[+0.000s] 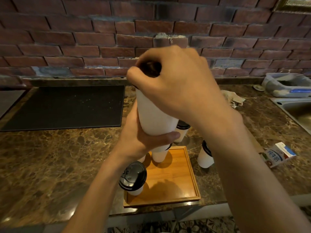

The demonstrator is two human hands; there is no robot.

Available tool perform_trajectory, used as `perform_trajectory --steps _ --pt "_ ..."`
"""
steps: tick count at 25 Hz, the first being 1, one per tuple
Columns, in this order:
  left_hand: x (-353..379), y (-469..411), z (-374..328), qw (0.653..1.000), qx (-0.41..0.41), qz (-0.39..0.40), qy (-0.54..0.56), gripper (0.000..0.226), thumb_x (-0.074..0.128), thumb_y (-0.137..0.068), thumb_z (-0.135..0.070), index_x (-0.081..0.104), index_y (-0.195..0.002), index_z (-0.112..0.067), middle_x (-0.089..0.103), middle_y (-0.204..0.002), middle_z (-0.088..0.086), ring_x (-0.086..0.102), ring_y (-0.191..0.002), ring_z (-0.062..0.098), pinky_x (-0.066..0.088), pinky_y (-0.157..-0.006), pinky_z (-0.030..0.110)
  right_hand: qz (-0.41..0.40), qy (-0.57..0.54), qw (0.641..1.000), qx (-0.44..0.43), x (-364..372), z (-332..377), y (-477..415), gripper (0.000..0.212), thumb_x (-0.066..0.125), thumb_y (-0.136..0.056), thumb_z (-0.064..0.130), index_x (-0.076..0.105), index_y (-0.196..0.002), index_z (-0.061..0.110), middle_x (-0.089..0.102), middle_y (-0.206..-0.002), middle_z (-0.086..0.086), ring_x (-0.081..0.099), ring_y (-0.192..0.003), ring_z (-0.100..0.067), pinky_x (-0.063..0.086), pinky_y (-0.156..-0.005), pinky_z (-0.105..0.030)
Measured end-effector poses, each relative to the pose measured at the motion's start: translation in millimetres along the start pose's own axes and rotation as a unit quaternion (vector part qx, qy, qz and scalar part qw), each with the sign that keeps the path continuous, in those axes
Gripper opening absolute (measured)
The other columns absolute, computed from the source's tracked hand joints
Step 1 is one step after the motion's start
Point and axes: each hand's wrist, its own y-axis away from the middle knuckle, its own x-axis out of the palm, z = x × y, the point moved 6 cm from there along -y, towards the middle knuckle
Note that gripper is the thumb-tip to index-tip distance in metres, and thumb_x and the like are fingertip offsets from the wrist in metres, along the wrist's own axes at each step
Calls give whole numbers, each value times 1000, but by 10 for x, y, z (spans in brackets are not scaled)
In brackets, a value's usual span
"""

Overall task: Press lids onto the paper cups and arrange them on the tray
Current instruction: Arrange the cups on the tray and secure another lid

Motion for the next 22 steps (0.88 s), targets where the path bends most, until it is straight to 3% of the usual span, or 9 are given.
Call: perform_trajectory --steps 3,7,10,12,13,14,16,19,22 --pt "-44 -44 -1 1000 6 18 2 79 84 -53 -18 44 -121 -22 63 -107 -19 63 -102 2 54 -70 14 2 -116 991 -71 -140 77 -40 24 55 -90 46 72 -98 31 64 -89 21 62 -89 0 52 -77 -18" --pt "-60 -105 46 992 -59 114 13 94 84 -49 -22 41 -130 -1 60 -114 13 64 -104 24 56 -78 31 107 -232 958 -129 -187 33 -70 17 57 -92 28 67 -106 27 63 -100 16 59 -95 6 45 -78 -12" --pt "-51 -143 52 997 -46 61 0 83 82 -49 -29 48 -124 -15 63 -109 1 64 -101 16 55 -73 25 67 -88 993 -32 -81 -65 -103 30 51 -94 49 68 -112 31 65 -99 14 60 -96 -4 52 -80 -24" --pt "-48 -143 73 999 -37 19 17 75 82 -49 -28 49 -116 -24 64 -103 -8 64 -98 7 54 -70 18 -1 76 997 32 -4 -82 -89 46 42 -89 65 68 -103 30 65 -91 7 60 -85 -17 51 -68 -34" --pt "-52 -144 81 999 -34 6 25 74 82 -49 -26 48 -115 -24 64 -102 -9 64 -97 4 54 -69 17 -30 98 994 29 -14 -45 -76 48 41 -88 65 68 -100 28 65 -89 6 60 -82 -18 49 -65 -33" --pt "-59 -144 91 999 -34 2 26 76 83 -48 -25 48 -116 -22 63 -102 -9 64 -97 5 55 -69 18 -36 81 996 7 -33 -16 -80 46 42 -88 63 69 -100 27 67 -90 8 61 -83 -16 50 -66 -32" --pt "-72 -149 99 999 -37 27 11 84 85 -49 -21 47 -123 -10 61 -108 -1 64 -101 12 56 -71 23 57 -60 994 -70 -82 32 -125 34 52 -91 51 70 -109 28 66 -100 16 61 -92 -2 52 -74 -21" --pt "-50 -148 99 997 -36 72 6 91 85 -52 -13 41 -130 -1 57 -116 9 62 -106 17 56 -76 25 171 -222 943 -178 -231 33 -103 25 58 -93 26 62 -118 26 64 -107 14 61 -100 4 47 -79 -13" --pt "-26 -176 78 999 -20 29 -17 88 86 -51 -22 44 -127 -16 60 -114 -3 62 -106 15 55 -74 22 127 -135 978 -96 -154 -59 -138 24 57 -94 37 69 -113 27 64 -101 17 61 -95 1 47 -75 -12"
